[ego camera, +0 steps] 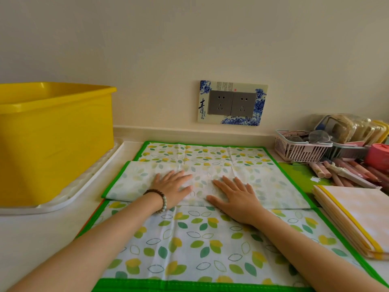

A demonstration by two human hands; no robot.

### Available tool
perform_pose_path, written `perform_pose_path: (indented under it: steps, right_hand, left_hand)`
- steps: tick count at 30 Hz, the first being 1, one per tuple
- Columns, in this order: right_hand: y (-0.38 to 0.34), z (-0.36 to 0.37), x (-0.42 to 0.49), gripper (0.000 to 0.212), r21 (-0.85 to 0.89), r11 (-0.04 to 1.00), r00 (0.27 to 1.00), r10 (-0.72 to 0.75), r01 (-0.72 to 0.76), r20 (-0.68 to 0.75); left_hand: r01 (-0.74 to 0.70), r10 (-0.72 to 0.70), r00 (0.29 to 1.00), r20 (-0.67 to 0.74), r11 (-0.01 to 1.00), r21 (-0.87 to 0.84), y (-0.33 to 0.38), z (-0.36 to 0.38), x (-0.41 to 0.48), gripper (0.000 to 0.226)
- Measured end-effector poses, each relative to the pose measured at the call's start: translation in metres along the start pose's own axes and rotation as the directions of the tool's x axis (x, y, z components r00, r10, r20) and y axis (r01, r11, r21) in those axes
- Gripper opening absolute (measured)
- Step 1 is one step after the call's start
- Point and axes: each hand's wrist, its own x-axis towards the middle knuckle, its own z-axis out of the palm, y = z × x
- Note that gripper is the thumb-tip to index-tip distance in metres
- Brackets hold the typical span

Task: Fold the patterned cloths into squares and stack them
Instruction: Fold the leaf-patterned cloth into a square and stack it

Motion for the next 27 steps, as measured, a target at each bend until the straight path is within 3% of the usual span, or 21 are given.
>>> perform_pose_path:
  steps: [5,8,13,15,20,23,27]
  right_hand:
    - [0.002,0.001,0.001,0.074,-0.003,1.000,1.000,-0.007,0.007,0.001]
    - [0.002,0.000,0.001,0.074,0.002,1.000,1.000,-0.008,0.008,0.004]
    - [0.001,0.000,0.001,0.074,0.026,1.000,1.000,-0.006,0.006,-0.006]
    - [0.001,-0.002,0.001,0.075,0.052,0.999,1.000,-0.003,0.003,0.001]
    - [0.003,-0.007,0.002,0.078,0.210,0.978,0.996,0.031,-0.013,-0.082]
    - [0.008,-0.012,0.003,0.082,0.471,0.880,0.983,0.127,-0.051,-0.130]
    - [0.013,-0.014,0.002,0.085,0.582,0.812,0.981,0.147,-0.047,-0.125]
  left_hand:
    - [0.187,-0.187,0.982,-0.007,0.980,0.066,-0.051,-0.011,-0.011,0.056]
    - [0.231,-0.231,0.973,0.006,0.971,0.059,-0.069,-0.014,-0.016,0.058]
    - [0.326,-0.327,0.943,0.068,0.945,0.027,-0.049,-0.032,0.003,0.083]
    - [0.283,-0.284,0.958,0.050,0.959,0.020,-0.031,-0.038,0.017,0.090]
    - [-0.027,0.027,1.000,0.006,1.000,0.006,0.008,-0.035,0.054,0.078]
    - [-0.052,0.052,0.998,0.027,0.999,-0.016,0.023,-0.033,0.070,0.074]
    - [-0.012,0.013,0.999,0.041,1.000,-0.014,0.033,-0.038,0.085,0.067]
